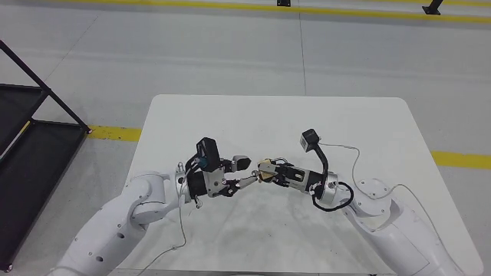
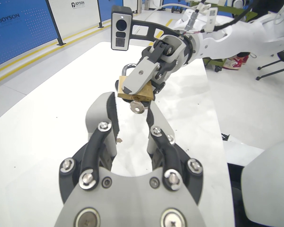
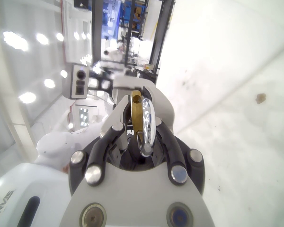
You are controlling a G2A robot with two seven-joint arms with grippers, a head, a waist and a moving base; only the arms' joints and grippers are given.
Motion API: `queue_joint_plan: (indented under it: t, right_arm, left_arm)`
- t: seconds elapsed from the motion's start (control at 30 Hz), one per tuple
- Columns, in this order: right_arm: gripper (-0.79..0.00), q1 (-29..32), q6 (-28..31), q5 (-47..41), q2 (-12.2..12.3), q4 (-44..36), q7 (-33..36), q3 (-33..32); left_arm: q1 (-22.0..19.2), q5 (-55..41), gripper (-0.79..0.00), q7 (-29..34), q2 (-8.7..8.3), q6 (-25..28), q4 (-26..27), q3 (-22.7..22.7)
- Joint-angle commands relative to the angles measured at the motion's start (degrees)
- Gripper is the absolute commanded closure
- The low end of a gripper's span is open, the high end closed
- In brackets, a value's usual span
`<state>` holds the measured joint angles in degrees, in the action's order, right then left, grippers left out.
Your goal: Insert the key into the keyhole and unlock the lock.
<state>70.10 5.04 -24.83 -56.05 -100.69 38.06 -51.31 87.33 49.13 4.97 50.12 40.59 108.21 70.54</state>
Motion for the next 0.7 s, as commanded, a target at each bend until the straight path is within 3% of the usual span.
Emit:
queue_joint_plan:
  t: [0.0, 0.37, 0.67]
  right_arm:
    - [0.0, 0.0, 0.0, 0.0, 0.0, 0.0, 0.0, 0.0]
    - [0.0, 0.0, 0.0, 0.0, 0.0, 0.0, 0.0, 0.0]
    - [0.0, 0.0, 0.0, 0.0, 0.0, 0.0, 0.0, 0.0]
  left_arm:
    - [1.1, -3.3, -0.785, -0.1, -0.37, 1.5, -1.1, 2.8]
    - [10.5, -8.9, -0.785, -0.8, -1.85, 2.9, -0.1, 17.7]
    - [10.5, -8.9, -0.785, -0.8, -1.85, 2.9, -0.1, 17.7]
